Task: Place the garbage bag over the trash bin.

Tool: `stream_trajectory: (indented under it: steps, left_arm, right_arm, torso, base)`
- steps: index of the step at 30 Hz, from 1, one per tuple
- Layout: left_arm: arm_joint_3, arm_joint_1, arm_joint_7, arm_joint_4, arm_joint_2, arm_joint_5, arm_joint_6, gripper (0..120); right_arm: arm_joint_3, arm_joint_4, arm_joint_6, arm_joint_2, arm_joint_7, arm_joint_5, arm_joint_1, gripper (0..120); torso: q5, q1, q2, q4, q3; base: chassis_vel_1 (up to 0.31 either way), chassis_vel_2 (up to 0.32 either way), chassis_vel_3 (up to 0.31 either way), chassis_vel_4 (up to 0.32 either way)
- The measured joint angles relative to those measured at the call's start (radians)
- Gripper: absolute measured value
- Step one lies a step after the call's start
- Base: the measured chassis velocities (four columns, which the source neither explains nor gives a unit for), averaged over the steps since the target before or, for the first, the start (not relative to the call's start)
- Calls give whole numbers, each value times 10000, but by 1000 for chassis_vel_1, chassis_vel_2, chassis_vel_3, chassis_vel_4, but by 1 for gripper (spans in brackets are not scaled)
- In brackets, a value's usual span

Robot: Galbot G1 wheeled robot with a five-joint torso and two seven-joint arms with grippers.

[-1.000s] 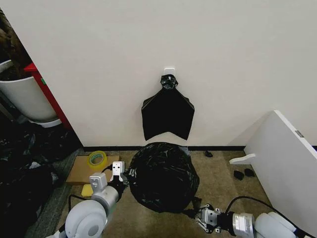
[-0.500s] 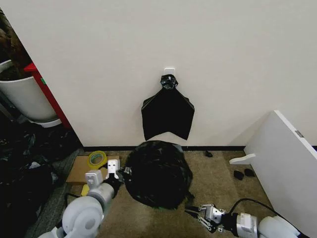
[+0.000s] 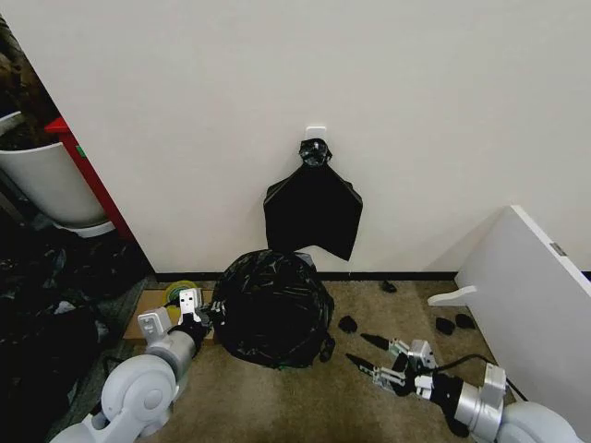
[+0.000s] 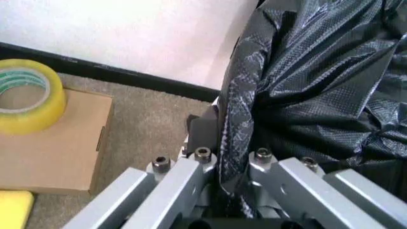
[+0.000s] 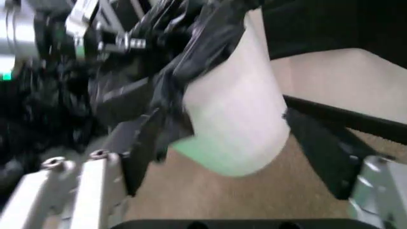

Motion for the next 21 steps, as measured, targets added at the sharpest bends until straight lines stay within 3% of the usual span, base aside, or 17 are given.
stream_trajectory:
  steps: [3,6,21]
  left_arm:
    - [68,12,7,-107,-21,30,0,1]
    - [109,46,9,-146,-22,71,0,1]
    - [274,102,24,-271,-95,266,1,1]
  right_arm:
    - [-180,134,-498,262,333,497,366,90]
    - [-302,148,-685,359,493,598,533,95]
    - [-598,320,-1207,647,795,1071,820,46]
  torso:
    - [1,0,0,0,0]
    - [0,0,0,0,0]
    - [0,0,0,0,0]
  base:
    - [0,0,0,0]
    - [0,0,0,0]
    - [0,0,0,0]
